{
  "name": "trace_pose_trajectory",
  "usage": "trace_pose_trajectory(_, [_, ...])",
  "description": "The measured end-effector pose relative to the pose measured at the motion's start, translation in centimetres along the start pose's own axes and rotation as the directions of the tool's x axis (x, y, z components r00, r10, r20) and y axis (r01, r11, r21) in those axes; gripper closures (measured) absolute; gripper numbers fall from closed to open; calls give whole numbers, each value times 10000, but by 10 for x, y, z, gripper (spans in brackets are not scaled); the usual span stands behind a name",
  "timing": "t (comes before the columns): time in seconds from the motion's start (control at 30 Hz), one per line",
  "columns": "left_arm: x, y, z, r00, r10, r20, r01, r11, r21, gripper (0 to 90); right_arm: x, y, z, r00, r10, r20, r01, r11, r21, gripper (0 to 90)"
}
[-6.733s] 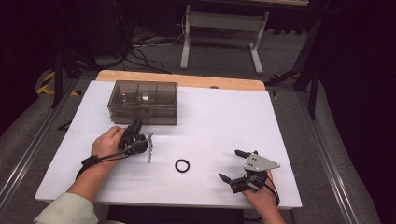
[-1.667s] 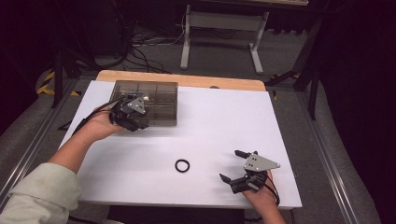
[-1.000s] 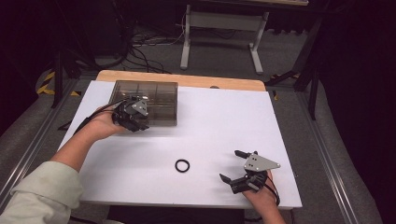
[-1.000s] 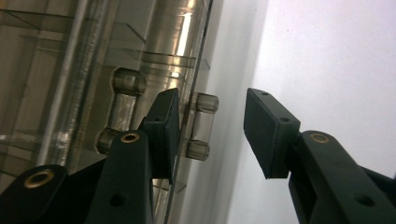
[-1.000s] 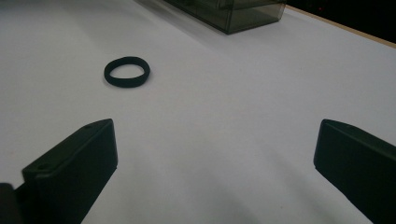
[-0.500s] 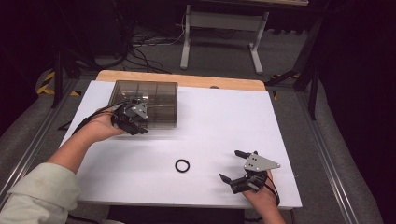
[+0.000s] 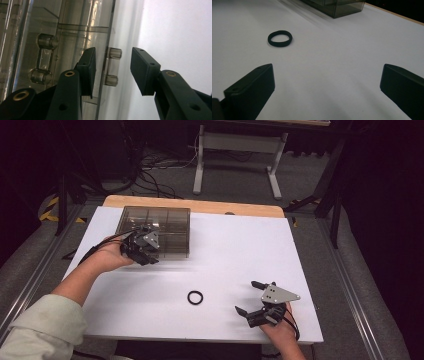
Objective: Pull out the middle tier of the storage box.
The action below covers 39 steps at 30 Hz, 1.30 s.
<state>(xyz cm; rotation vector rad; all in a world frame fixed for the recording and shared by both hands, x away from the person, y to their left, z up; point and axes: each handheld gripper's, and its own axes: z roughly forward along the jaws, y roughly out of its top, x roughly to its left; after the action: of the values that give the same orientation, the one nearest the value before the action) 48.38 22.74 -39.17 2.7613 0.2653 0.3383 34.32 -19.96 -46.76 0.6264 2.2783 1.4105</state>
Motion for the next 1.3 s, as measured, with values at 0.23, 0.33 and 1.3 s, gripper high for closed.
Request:
trace_pose_trajectory(0.23, [-1,4,6,9992,260,-317,-247,9990,385,668,0,0,0,10000,-4,-18,4,10000,-4,3])
trace_pose_trajectory(0.33, [-1,5,6,9990,233,-385,-215,9987,470,696,0,0,0,10000,7,-26,-7,10000,6,3])
trace_pose_trajectory(1.3, [-19,5,-10,9993,364,125,-369,9980,505,705,0,0,0,10000,3,6,-3,10000,4,3])
